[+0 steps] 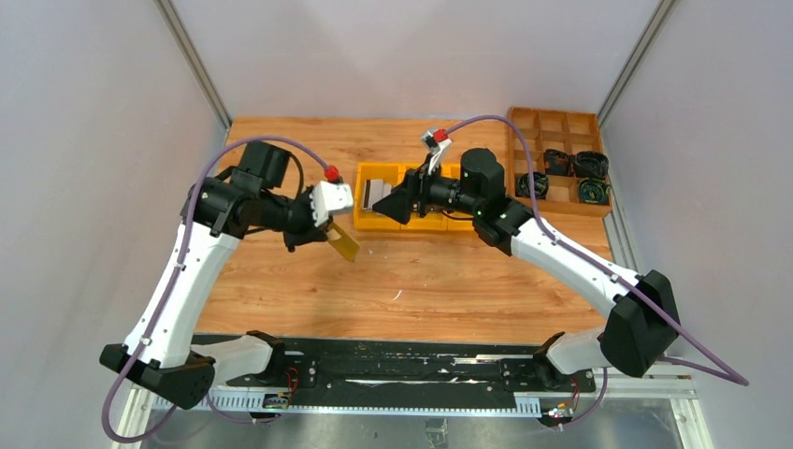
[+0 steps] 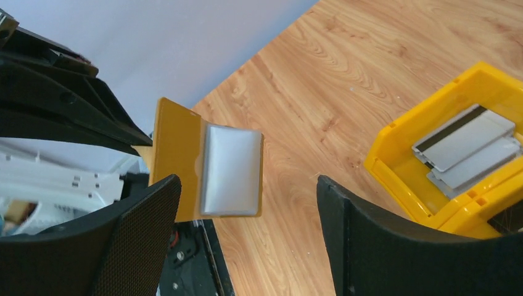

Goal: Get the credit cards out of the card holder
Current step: Open the card holder at the center of the board.

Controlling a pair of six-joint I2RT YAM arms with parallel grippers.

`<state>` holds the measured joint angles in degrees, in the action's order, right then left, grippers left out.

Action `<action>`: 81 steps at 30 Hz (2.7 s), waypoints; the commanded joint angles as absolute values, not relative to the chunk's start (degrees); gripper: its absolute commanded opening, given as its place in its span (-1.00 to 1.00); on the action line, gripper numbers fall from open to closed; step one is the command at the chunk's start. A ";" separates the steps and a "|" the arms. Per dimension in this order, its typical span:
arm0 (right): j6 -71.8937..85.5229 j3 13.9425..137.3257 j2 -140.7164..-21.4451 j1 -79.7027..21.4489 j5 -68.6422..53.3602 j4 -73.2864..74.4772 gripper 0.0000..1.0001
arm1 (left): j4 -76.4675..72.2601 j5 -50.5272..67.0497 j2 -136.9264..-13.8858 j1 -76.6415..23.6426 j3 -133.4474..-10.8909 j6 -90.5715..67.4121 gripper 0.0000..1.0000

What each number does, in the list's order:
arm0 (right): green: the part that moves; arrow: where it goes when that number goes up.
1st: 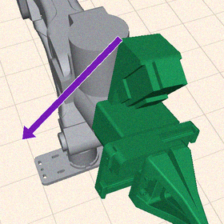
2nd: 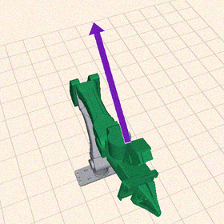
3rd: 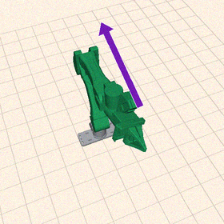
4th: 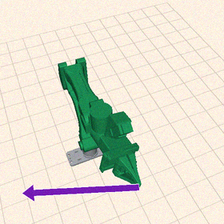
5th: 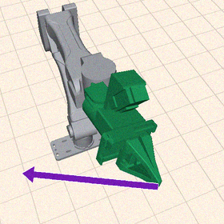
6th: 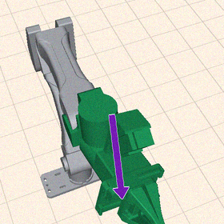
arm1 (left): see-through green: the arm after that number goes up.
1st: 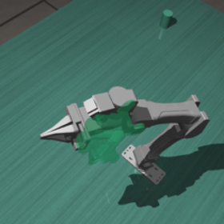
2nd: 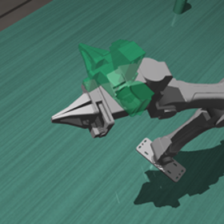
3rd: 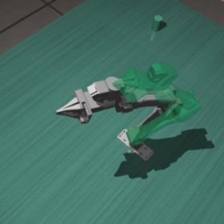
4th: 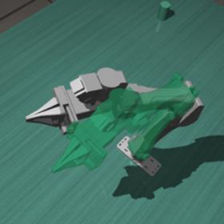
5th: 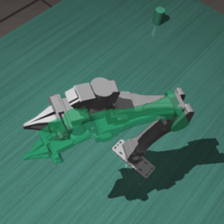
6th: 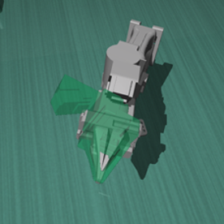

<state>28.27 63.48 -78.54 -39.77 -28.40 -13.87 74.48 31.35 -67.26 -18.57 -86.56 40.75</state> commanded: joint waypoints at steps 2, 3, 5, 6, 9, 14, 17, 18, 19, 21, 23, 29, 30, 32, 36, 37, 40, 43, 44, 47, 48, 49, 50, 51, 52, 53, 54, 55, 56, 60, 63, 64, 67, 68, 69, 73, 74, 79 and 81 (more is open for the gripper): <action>12.22 63.84 -77.52 -40.30 -41.31 -14.88 0.67 | 86.98 20.51 -67.13 -28.03 -89.94 60.04 -1.00; 10.04 63.42 -77.11 -40.34 -42.01 -15.27 0.69 | 87.74 19.13 -66.45 -29.85 -90.37 62.08 -1.00; 6.87 61.40 -75.98 -40.34 -46.02 -17.77 0.74 | 89.67 15.56 -64.84 -32.79 -91.28 67.32 -1.00; 6.20 60.18 -75.49 -40.33 -47.90 -20.02 0.77 | 90.53 14.76 -63.97 -33.80 -91.66 70.27 -1.00; 4.53 58.69 -74.63 -40.96 -52.31 -24.87 0.84 | 91.86 10.99 -61.26 -37.22 -91.55 79.76 -1.00; 0.48 61.57 -76.44 -45.09 -54.90 -21.97 0.84 | 91.75 6.31 -60.30 -40.43 -92.54 84.76 -1.00; 0.20 60.44 -76.35 -48.38 -54.61 -23.29 0.84 | 91.82 7.44 -62.08 -40.81 -95.61 82.08 -1.00; 0.24 59.81 -76.20 -49.53 -54.43 -24.61 0.84 | 91.82 7.58 -62.36 -40.91 -96.23 81.86 -1.00; 0.23 59.33 -76.11 -50.74 -53.88 -25.84 0.84 | 91.71 7.62 -62.47 -41.07 -96.48 81.94 -1.00; -2.15 59.51 -76.52 -53.65 -52.21 -26.01 0.84 | 91.67 7.45 -62.40 -41.34 -96.61 82.53 -1.00; -3.48 60.12 -76.95 -56.28 -49.44 -25.71 0.85 | 91.70 7.04 -62.27 -41.55 -96.59 82.89 -1.00; -9.13 60.19 -78.25 -61.80 -36.50 -26.24 0.85 | 91.63 7.23 -62.13 -41.75 -97.91 82.79 -1.00; -10.14 59.90 -78.49 -62.81 -32.64 -26.56 0.82 | 91.65 7.33 -62.03 -41.75 -98.26 82.86 -1.00; -11.48 59.98 -79.37 -63.66 -28.57 -26.97 0.74 | 91.52 7.81 -61.79 -41.75 -98.86 82.94 -1.00; -11.59 60.51 -80.60 -63.83 -26.99 -28.45 0.22 | 91.65 8.59 -61.22 -41.75 -99.52 82.99 -1.00; -11.34 61.12 -80.86 -63.81 -27.18 -28.14 0.03 | 91.57 8.72 -61.18 -41.75 -99.64 82.96 -1.00; -11.04 63.14 -81.70 -63.80 -27.04 -26.04 -0.51 | 91.56 9.52 -61.12 -41.75 -100.37 82.47 -1.00; -11.05 64.70 -81.77 -63.72 -26.66 -23.49 -0.91 | 91.51 11.26 -61.55 -41.75 -101.57 80.58 -1.00; -11.15 65.12 -81.53 -63.72 -26.63 -22.59 -0.98 | 91.43 11.82 -61.82 -41.79 -101.87 79.90 -1.00; -9.99 64.86 -80.62 -63.32 -27.99 -22.42 -1.00 | 89.45 12.43 -61.73 -41.75 -101.16 76.96 -0.71; -9.03 64.61 -80.14 -62.90 -29.12 -22.75 -1.00 | 88.40 12.35 -61.53 -41.75 -100.66 75.82 -0.13; -7.75 64.34 -79.71 -62.35 -30.01 -23.15 -1.00 | 86.81 12.24 -61.38 -41.75 -100.23 74.59 0.29; -6.28 64.06 -79.16 -61.47 -30.56 -23.39 -1.00 | 85.28 12.18 -61.21 -41.75 -99.90 72.35 0.55; -4.61 63.74 -78.57 -60.31 -31.66 -23.56 -1.00 | 83.85 12.40 -61.03 -41.75 -99.83 69.22 0.74; -2.99 63.23 -77.93 -59.09 -33.01 -23.94 -1.00 | 83.02 12.77 -60.98 -41.75 -100.08 66.54 0.94; -1.15 62.75 -77.25 -57.82 -34.32 -24.26 -1.00 | 82.90 13.35 -61.02 -41.75 -100.68 64.29 0.99; 1.42 62.23 -76.14 -56.50 -35.86 -24.53 -1.00 | 82.92 14.01 -61.08 -41.75 -101.19 61.32 1.00; 2.70 61.52 -75.40 -55.35 -36.92 -24.48 -1.00 | 82.88 14.68 -61.21 -41.75 -102.16 59.27 1.00; 3.06 61.19 -74.46 -54.39 -37.78 -24.25 -1.00 | 82.90 15.33 -61.25 -41.75 -102.58 56.98 1.00; 0.36 59.88 -70.67 -53.36 -37.06 -19.26 -1.00 | 82.65 15.51 -61.40 -41.75 -104.72 50.42 1.00; -2.32 59.60 -68.80 -52.74 -36.56 -15.34 -1.00 | 81.69 14.61 -61.29 -41.75 -106.02 46.83 1.00; -2.37 59.63 -68.33 -52.43 -36.34 -14.69 -1.00 | 81.75 15.16 -60.96 -41.75 -106.02 46.25 1.00; -1.30 60.21 -67.49 -51.65 -36.45 -13.85 -1.00 | 81.82 18.05 -59.07 -41.75 -102.48 45.09 1.00; -0.92 60.54 -67.30 -51.62 -37.32 -13.88 -1.00 | 81.64 18.56 -58.71 -41.75 -101.14 44.54 1.00; -0.69 60.86 -67.25 -51.60 -37.87 -14.00 -1.00 | 81.15 18.70 -58.74 -41.75 -100.26 43.88 0.99; 1.28 62.39 -67.16 -51.64 -39.28 -13.41 -1.00 | 76.69 20.46 -59.72 -41.75 -99.89 37.17 0.81; 1.79 62.61 -67.08 -51.60 -39.41 -13.48 -1.00 | 75.47 21.28 -59.88 -41.75 -99.93 35.40 0.73; 3.63 62.69 -66.18 -51.59 -40.12 -15.26 -1.00 | 69.74 22.65 -60.16 -41.75 -98.69 29.93 0.24; 4.28 62.50 -65.58 -51.59 -40.33 -16.29 -1.00 | 69.30 22.77 -60.07 -41.75 -97.41 29.67 0.06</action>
<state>1.76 60.49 -68.07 -52.21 -38.52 -12.97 73.69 20.80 -60.12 -41.36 -99.29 34.11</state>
